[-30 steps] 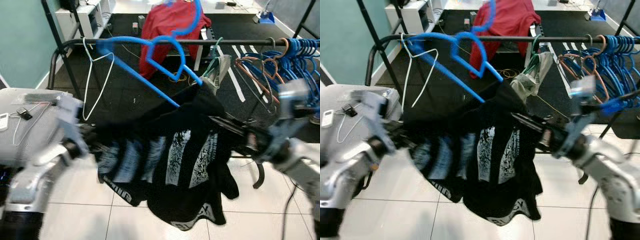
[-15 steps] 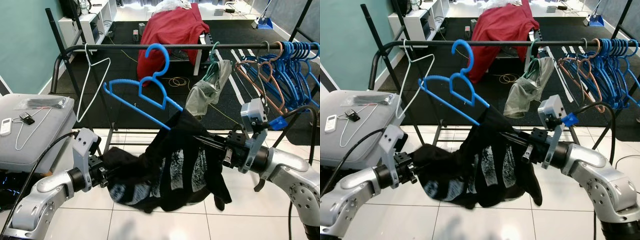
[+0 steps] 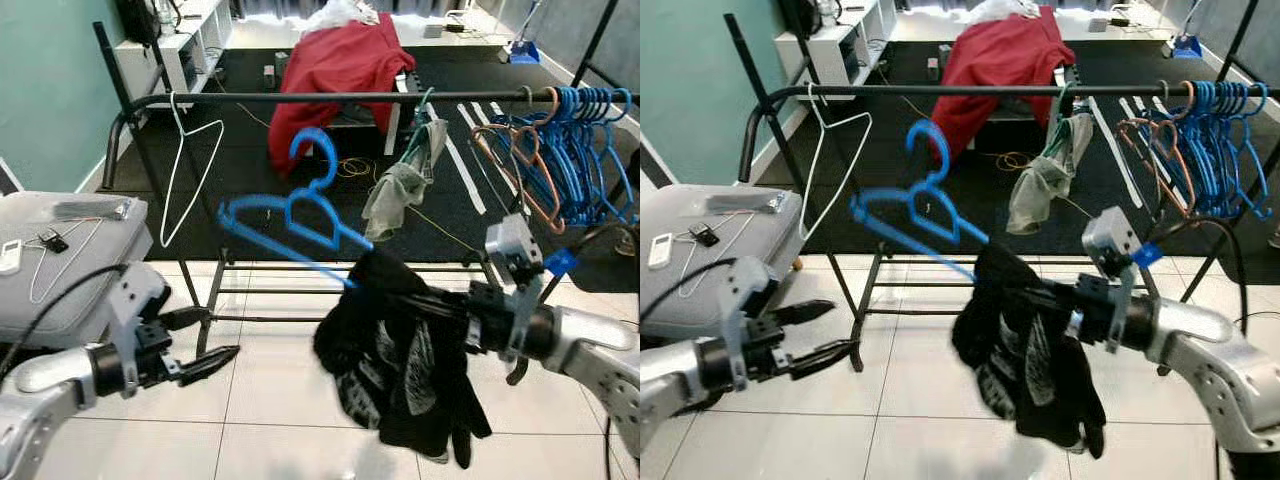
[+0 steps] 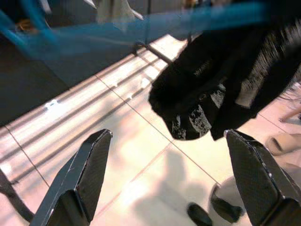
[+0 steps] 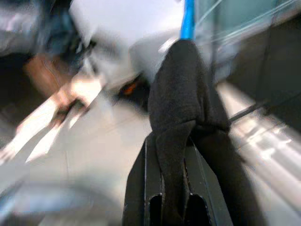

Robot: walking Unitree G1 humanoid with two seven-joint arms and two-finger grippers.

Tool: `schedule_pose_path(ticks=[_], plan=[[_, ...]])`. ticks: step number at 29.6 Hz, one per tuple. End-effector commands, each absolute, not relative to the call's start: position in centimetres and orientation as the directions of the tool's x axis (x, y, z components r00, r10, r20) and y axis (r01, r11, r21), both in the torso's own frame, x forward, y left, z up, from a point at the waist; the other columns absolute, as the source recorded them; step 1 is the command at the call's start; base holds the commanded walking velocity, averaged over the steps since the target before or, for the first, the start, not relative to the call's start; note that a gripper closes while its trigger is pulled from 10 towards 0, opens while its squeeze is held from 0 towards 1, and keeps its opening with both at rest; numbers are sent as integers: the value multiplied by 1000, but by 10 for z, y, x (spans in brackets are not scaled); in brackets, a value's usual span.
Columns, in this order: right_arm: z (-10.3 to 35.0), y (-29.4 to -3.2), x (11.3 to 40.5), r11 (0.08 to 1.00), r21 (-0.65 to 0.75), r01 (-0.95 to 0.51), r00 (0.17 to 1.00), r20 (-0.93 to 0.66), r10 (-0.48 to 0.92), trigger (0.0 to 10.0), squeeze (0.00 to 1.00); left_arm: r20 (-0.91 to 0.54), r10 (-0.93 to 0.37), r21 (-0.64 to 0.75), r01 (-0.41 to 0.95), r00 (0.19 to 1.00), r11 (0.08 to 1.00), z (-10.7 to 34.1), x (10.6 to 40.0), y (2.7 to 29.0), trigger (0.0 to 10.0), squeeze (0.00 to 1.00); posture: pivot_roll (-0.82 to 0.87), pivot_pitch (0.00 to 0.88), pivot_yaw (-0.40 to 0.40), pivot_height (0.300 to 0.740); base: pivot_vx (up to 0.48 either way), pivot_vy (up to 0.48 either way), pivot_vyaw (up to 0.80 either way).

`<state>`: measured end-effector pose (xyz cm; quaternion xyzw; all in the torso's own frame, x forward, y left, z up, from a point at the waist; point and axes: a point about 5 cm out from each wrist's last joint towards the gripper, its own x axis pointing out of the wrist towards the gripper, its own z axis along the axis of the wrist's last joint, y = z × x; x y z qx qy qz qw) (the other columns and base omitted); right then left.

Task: Hang hanger

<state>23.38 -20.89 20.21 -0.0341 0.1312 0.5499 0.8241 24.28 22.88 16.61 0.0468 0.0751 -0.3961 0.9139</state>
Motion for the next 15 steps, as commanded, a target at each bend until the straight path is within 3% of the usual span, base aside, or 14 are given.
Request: schedule_pose_path(ticks=[1, 2, 3, 9, 15], plan=[[206, -206, 222, 283, 113, -952, 243, -280, 929, 0, 0, -141, -712, 76, 725, 688, 685, 180, 244, 235, 10000, 608, -112, 59, 15, 740, 0, 0, 0], [205, -210, 218, 261, 128, -957, 211, -311, 927, 0, 0, -119, -712, 88, 722, 692, 687, 186, 245, 236, 10000, 608, -112, 59, 15, 740, 0, 0, 0], [207, -219, 213, 237, 142, -961, 173, -359, 917, 0, 0, -55, -721, 100, 722, 691, 685, 201, 246, 239, 10000, 0, -123, 65, 14, 740, 0, 0, 0], [216, -227, 208, 186, 149, -971, 114, -391, 913, 0, 0, 6, -772, 121, 766, 635, 631, 220, 242, 239, 10000, 0, -132, 71, 18, 740, 0, 0, 0], [230, -225, 208, 129, 115, -985, 75, -389, 918, 0, 0, -51, -875, 81, 875, 482, 477, 218, 229, 228, 10000, 0, -133, 80, 27, 740, 0, 0, 0]])
